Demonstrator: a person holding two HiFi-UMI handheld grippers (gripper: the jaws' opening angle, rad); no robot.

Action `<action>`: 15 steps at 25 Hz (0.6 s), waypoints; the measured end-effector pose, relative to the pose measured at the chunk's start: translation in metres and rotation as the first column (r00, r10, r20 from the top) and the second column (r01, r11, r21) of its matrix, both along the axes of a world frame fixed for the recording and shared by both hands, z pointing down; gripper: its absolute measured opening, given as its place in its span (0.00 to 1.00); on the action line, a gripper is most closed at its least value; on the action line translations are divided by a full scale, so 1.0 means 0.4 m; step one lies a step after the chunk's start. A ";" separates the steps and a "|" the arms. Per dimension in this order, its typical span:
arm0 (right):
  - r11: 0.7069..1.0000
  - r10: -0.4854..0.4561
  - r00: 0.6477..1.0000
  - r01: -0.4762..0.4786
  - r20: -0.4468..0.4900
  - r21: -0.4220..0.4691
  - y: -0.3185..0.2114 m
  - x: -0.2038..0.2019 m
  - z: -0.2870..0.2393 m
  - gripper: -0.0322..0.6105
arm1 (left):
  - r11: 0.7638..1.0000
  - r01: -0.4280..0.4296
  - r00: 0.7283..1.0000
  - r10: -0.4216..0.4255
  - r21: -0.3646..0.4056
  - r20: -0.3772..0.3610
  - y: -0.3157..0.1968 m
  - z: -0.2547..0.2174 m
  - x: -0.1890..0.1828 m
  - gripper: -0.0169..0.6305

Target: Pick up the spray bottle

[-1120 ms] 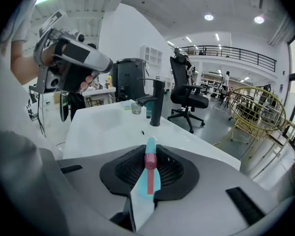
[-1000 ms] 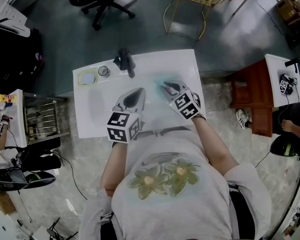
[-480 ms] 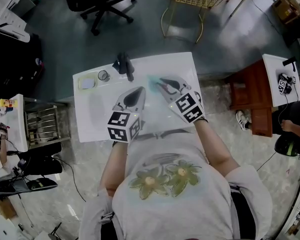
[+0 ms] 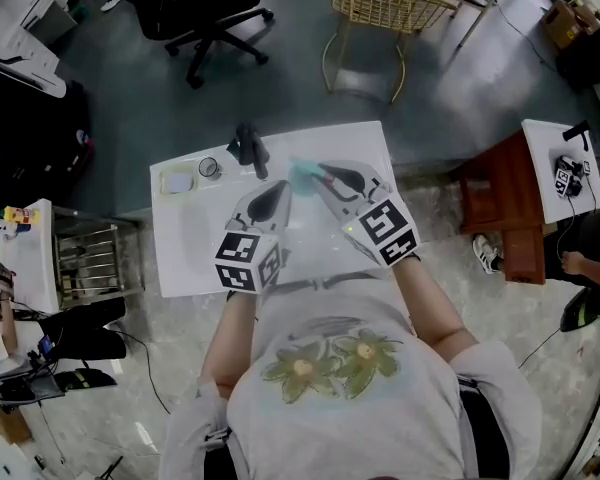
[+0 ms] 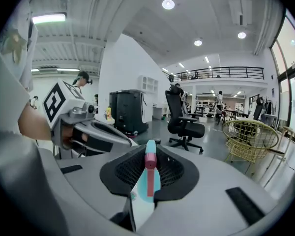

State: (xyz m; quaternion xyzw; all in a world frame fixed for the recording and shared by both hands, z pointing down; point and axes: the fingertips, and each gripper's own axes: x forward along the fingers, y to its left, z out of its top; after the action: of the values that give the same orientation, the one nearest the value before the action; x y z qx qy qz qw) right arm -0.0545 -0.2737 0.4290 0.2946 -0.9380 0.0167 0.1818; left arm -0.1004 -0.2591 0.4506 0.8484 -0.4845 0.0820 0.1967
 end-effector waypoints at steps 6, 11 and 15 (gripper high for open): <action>1.000 -0.007 0.998 0.005 0.055 0.025 0.013 0.004 -0.063 0.16 | 1.000 -0.003 1.000 0.003 0.020 -0.001 0.012 -0.023 0.013 0.04; 0.999 -0.005 0.996 0.002 0.087 0.039 0.022 0.010 -0.091 0.16 | 0.999 -0.012 0.999 0.013 0.031 -0.030 0.026 -0.053 0.024 0.04; 0.999 -0.003 0.993 -0.003 0.118 0.053 0.028 0.009 -0.131 0.16 | 0.999 -0.015 0.999 0.017 0.042 -0.048 0.029 -0.072 0.025 0.04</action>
State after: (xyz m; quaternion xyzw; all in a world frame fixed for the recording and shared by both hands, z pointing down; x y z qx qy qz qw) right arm -0.0509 -0.2625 0.3768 0.2978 -0.9472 0.0092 0.1184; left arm -0.0902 -0.2474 0.4218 0.8578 -0.4745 0.0527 0.1901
